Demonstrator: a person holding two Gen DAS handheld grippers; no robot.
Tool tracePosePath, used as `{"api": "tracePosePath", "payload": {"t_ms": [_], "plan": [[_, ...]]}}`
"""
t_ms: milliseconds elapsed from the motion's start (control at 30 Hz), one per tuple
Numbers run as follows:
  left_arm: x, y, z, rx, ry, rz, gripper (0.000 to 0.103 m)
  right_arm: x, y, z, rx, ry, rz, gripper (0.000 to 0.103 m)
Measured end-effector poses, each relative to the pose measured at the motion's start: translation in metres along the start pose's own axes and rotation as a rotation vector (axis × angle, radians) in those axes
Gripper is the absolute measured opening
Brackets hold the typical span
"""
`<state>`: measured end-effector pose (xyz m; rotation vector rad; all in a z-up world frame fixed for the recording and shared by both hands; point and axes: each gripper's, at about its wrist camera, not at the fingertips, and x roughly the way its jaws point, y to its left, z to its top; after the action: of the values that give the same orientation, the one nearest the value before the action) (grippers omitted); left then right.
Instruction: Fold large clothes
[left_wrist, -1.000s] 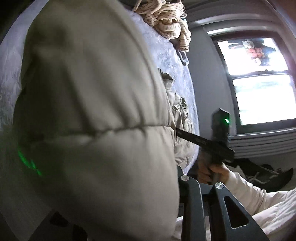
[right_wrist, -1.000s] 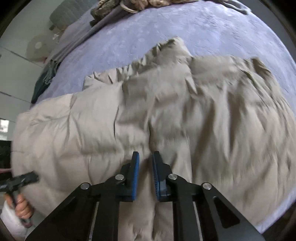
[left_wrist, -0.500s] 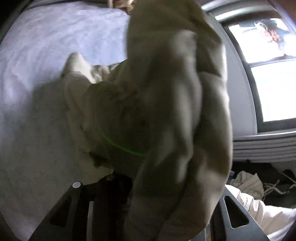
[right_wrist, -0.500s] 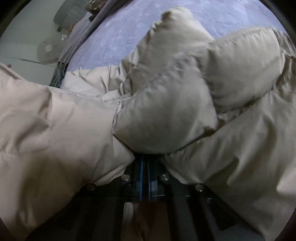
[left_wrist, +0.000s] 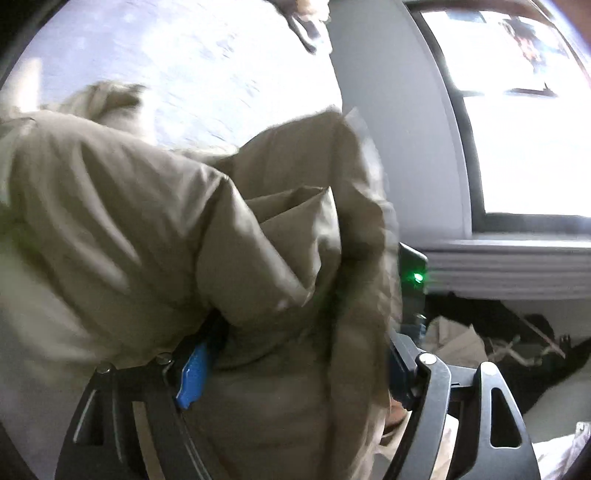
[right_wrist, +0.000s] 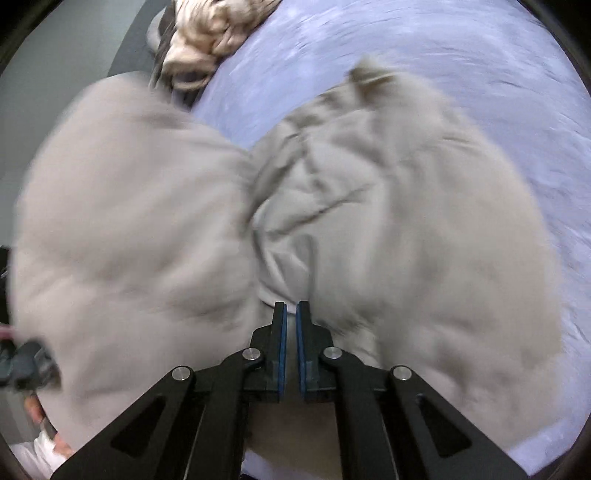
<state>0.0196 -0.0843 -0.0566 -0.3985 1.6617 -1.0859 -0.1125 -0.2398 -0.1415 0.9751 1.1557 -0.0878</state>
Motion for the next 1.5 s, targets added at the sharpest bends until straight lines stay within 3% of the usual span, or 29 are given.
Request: {"api": "tracePosePath", "payload": {"t_ms": [233, 267, 300, 367, 433, 533, 600, 700, 767, 800, 867, 900, 967, 1067, 1333, 1500], "plan": [[0.029, -0.010, 0.022, 0.070, -0.029, 0.064, 0.077, -0.058, -0.014, -0.038, 0.041, -0.059, -0.047, 0.007], [0.038, -0.016, 0.021, 0.070, -0.036, 0.073, 0.077, -0.069, -0.011, -0.045, 0.030, -0.072, -0.038, 0.011], [0.045, -0.022, 0.021, 0.071, -0.039, 0.085, 0.077, -0.077, -0.004, -0.053, 0.012, -0.086, -0.025, 0.018], [0.074, -0.029, 0.024, 0.085, -0.043, 0.104, 0.077, -0.099, 0.015, -0.071, -0.059, -0.116, 0.002, 0.071], [0.094, -0.041, 0.029, 0.105, -0.044, 0.129, 0.077, -0.110, 0.038, -0.086, -0.131, -0.128, 0.038, 0.076], [0.092, -0.050, 0.036, 0.136, -0.048, 0.162, 0.077, -0.109, 0.064, -0.107, -0.223, -0.086, 0.070, 0.076], [0.087, -0.054, 0.043, 0.154, -0.067, 0.187, 0.077, -0.087, 0.083, -0.107, -0.263, -0.071, 0.041, 0.076], [0.051, -0.051, 0.047, 0.210, -0.182, 0.257, 0.077, -0.069, 0.095, -0.099, -0.281, -0.088, -0.123, 0.076], [0.021, -0.049, 0.038, 0.245, -0.277, 0.349, 0.077, -0.067, 0.089, -0.092, -0.250, -0.136, -0.213, 0.074], [0.006, -0.043, 0.034, 0.252, -0.327, 0.400, 0.077, -0.069, 0.082, -0.089, -0.232, -0.159, -0.244, 0.069], [-0.020, -0.024, 0.027, 0.242, -0.405, 0.494, 0.077, -0.077, 0.062, -0.088, -0.178, -0.176, -0.276, 0.022], [-0.027, -0.010, 0.027, 0.219, -0.425, 0.554, 0.077, -0.080, 0.051, -0.087, -0.128, -0.180, -0.274, 0.020], [-0.029, 0.011, 0.029, 0.180, -0.414, 0.613, 0.077, -0.086, 0.040, -0.087, -0.078, -0.199, -0.261, 0.014], [-0.012, 0.024, 0.036, 0.162, -0.404, 0.630, 0.077, -0.098, 0.040, -0.093, -0.115, -0.249, -0.324, 0.013], [0.072, -0.025, 0.061, 0.290, -0.355, 0.663, 0.077, -0.100, -0.008, -0.088, -0.044, -0.255, -0.414, 0.013], [0.098, -0.035, 0.070, 0.293, -0.335, 0.673, 0.077, -0.088, -0.051, -0.075, 0.004, -0.223, -0.409, 0.015]]}}
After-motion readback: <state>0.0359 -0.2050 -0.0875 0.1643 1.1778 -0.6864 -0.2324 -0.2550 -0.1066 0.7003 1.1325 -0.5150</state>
